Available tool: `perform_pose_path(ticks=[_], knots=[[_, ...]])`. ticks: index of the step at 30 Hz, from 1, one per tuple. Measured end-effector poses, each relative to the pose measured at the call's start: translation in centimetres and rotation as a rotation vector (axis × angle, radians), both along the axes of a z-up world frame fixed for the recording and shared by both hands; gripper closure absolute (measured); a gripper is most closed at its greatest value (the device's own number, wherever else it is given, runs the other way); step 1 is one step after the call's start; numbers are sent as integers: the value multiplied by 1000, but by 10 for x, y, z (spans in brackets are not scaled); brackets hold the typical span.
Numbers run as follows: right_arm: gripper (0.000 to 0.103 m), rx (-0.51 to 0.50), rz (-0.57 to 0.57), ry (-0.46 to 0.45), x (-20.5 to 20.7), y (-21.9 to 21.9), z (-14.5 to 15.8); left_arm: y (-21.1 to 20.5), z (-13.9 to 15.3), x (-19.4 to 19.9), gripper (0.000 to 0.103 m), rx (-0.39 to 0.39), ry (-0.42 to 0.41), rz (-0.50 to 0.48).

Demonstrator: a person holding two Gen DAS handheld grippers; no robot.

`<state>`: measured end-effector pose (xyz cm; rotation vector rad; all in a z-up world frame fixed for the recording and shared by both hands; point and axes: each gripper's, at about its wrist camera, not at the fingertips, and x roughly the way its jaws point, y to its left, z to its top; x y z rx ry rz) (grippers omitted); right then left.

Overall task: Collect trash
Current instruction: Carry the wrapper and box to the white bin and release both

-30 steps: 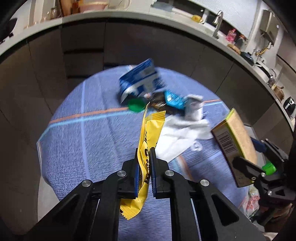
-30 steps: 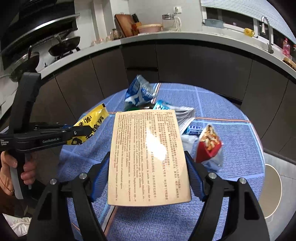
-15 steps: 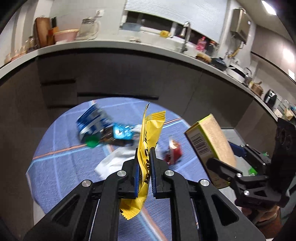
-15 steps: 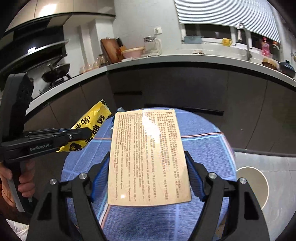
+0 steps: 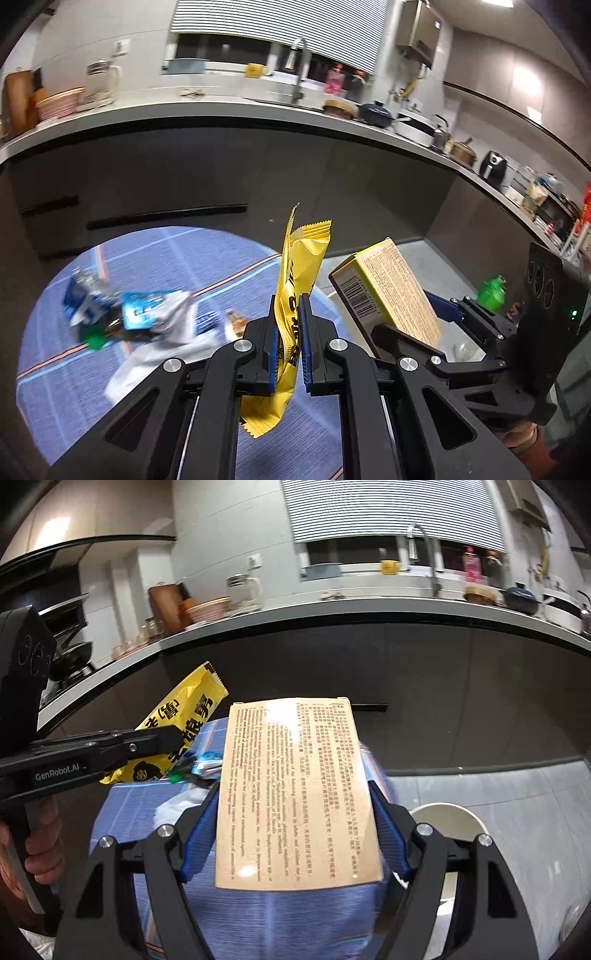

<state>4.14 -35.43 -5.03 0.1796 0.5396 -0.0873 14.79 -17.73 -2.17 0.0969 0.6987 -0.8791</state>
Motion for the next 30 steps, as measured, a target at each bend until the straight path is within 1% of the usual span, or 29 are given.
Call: perform_pose_path(ticks=[7,12,16,20,23,28,30], knots=[[28,14,-118,21,-18,-51,-16,-64,-6,-4,94,23,12,-111],[28,36,-203,47,-33,-86,-40,-107,-24,-3,94,63,50,-175],[28,57,-250,78,-35,-108,-63,-145,-45,0,94,83,110,-229],[28,59,-293,122,-33,-133,-91,-176,-66,-1,94,104,134,-272],[28,84,-316,167,-29,-150,-119,-200,-84,2,94,131,150,-299],[28,107,-319,239,-17,-169,-156,-232,-120,15,94,196,198,-303],[28,115,-316,264,-11,-174,-168,-245,-129,17,94,215,209,-293]])
